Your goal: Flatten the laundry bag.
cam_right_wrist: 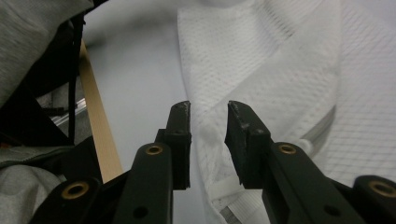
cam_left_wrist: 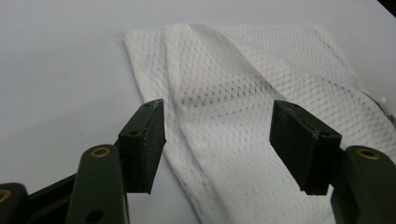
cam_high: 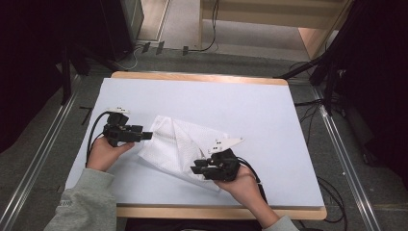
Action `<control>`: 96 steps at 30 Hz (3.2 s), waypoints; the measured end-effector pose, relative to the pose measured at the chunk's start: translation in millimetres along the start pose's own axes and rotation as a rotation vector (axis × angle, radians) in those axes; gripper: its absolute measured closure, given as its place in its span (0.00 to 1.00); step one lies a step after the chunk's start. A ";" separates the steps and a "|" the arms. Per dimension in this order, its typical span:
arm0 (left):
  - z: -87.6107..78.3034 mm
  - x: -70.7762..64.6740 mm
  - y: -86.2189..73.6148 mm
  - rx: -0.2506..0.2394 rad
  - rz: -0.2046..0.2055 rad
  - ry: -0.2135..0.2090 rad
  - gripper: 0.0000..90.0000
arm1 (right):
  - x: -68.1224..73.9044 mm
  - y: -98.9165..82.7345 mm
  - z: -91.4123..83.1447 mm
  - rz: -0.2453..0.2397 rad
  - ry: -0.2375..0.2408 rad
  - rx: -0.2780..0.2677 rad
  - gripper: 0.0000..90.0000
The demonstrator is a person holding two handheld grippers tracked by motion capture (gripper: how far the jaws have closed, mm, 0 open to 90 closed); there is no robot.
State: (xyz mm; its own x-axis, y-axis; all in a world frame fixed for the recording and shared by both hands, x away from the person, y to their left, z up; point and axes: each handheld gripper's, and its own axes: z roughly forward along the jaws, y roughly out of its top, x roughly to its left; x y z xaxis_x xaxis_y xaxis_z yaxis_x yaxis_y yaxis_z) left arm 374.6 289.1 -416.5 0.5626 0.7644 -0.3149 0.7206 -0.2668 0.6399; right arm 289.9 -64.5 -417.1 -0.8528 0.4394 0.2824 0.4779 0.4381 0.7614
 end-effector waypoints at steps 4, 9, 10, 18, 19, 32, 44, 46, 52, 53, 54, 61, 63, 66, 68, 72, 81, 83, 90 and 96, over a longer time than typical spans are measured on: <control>6.5 -0.4 3.2 0.016 0.006 0.000 0.41 | -1.3 5.6 -19.8 -0.023 -0.049 -0.051 0.80; 19.5 2.4 11.5 0.027 0.008 0.001 0.42 | -25.8 3.0 -27.6 0.006 -0.129 -0.056 0.80; 24.0 4.6 13.6 0.029 0.003 0.005 0.42 | -31.0 2.4 -27.5 0.018 -0.138 -0.053 0.80; 39.6 12.0 23.5 0.048 0.026 0.042 0.45 | -82.4 -2.1 -17.6 0.094 -0.222 -0.021 0.77; 43.0 12.8 25.1 0.046 0.025 0.042 0.45 | -82.4 -2.1 -17.6 0.094 -0.222 -0.021 0.77; 67.2 22.4 30.0 0.065 0.034 0.039 0.52 | -142.0 -12.8 -0.6 0.173 -0.370 0.043 0.69; 72.6 12.0 29.1 0.096 0.097 0.047 0.86 | -143.7 -14.2 7.5 0.163 -0.400 0.050 0.72; 74.3 11.1 28.4 0.107 0.088 0.030 0.93 | -142.2 -13.8 8.5 0.148 -0.413 0.058 0.75; 75.2 10.2 29.1 0.118 0.075 0.013 1.00 | -138.7 -12.6 11.2 0.139 -0.420 0.067 0.96; 74.5 11.3 29.2 0.122 0.070 0.007 1.00 | -138.1 -12.3 12.0 0.144 -0.411 0.068 0.98; 73.7 12.5 29.3 0.122 0.061 -0.001 1.00 | -137.7 -11.8 12.7 0.141 -0.411 0.069 0.99; 61.2 12.8 32.6 0.062 0.034 -0.034 1.00 | -141.2 -7.8 11.0 0.164 -0.420 0.076 1.00; 55.2 11.1 33.8 0.041 0.038 -0.043 1.00 | -149.4 -6.8 6.2 0.186 -0.430 0.068 1.00; 46.1 7.4 34.1 0.004 0.032 -0.062 1.00 | -155.9 -6.6 2.0 0.200 -0.441 0.059 1.00; 39.5 4.5 33.6 -0.015 0.038 -0.068 1.00 | -165.7 -6.6 -4.8 0.224 -0.460 0.048 1.00; 26.1 0.7 29.9 -0.047 0.049 -0.087 1.00 | -178.8 -6.5 -13.2 0.251 -0.487 0.043 1.00; -1.0 -7.3 11.3 -0.076 0.056 -0.089 1.00 | -205.4 -7.5 -34.4 0.314 -0.535 0.005 1.00; -4.4 -7.7 7.0 -0.076 0.044 -0.092 1.00 | -211.8 -8.5 -39.2 0.331 -0.544 0.000 1.00; -7.6 -13.8 -10.7 -0.034 0.028 -0.103 1.00 | -229.9 -11.5 -46.7 0.363 -0.566 0.002 1.00; -1.5 -17.2 -25.8 0.028 0.015 -0.122 0.98 | -234.3 -11.4 -41.1 0.368 -0.562 0.024 1.00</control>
State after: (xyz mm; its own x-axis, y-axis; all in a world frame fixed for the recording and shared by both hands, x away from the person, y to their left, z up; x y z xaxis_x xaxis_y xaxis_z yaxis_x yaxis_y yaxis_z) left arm 345.7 283.8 -426.5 0.6177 0.6833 -0.3894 0.7216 -0.2955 0.6261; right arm 475.6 -204.6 -467.9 -0.3972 0.9021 0.1688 0.7263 0.1965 0.6586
